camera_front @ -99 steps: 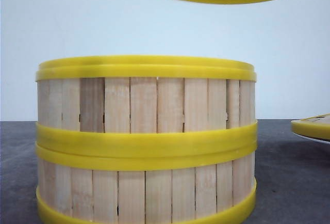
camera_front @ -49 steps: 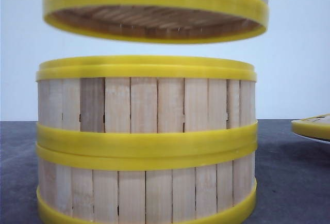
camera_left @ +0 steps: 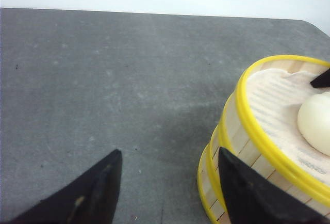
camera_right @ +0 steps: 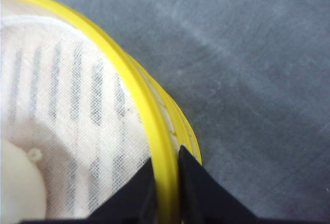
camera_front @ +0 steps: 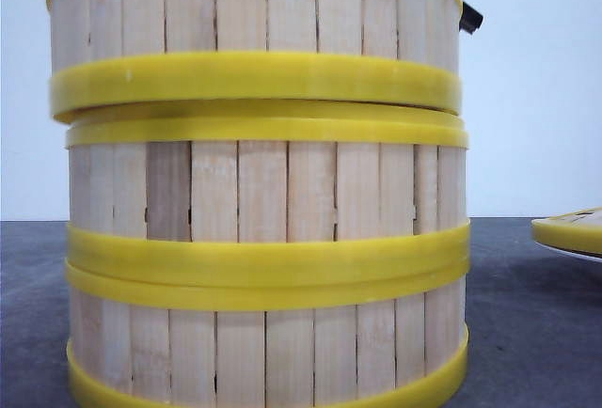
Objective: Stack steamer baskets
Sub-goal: 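Lower the basket onto the stack and open the right gripper, then grasp the woven bamboo lid at its center hub with the right gripper, then lift the lid with the right gripper and carry it over the stack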
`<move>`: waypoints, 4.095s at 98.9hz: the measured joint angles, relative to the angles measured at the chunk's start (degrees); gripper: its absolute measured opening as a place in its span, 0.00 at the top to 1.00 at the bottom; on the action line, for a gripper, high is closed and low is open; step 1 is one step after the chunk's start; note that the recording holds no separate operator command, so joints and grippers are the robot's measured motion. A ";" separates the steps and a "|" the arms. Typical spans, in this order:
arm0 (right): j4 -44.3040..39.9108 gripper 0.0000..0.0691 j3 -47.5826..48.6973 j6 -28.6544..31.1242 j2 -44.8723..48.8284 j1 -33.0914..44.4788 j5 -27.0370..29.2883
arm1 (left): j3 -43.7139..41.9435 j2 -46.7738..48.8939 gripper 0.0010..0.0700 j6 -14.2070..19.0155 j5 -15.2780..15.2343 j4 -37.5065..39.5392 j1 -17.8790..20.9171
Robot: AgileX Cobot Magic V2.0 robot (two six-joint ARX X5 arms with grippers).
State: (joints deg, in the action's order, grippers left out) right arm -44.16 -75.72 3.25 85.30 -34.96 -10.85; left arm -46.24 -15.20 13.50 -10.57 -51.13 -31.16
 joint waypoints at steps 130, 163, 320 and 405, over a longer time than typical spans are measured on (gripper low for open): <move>1.16 0.53 -0.02 1.70 -8.24 0.48 3.54 | 0.00 0.00 0.50 -0.33 0.02 -1.33 0.00; -4.96 0.53 -0.31 5.22 -20.15 5.16 17.92 | 0.00 0.00 0.50 -0.39 0.26 -1.33 0.00; -2.64 0.76 11.82 5.55 0.33 38.42 10.82 | 0.00 0.00 0.50 -0.39 1.90 -2.47 -0.02; -6.34 0.92 4.79 3.82 -3.50 38.05 5.14 | 0.00 0.00 0.50 -0.39 1.90 -2.49 -0.02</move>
State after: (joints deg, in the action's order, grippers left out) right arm -50.50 -70.94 7.07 81.80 3.09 -5.72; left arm -46.24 -15.20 13.10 -8.67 -53.63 -31.18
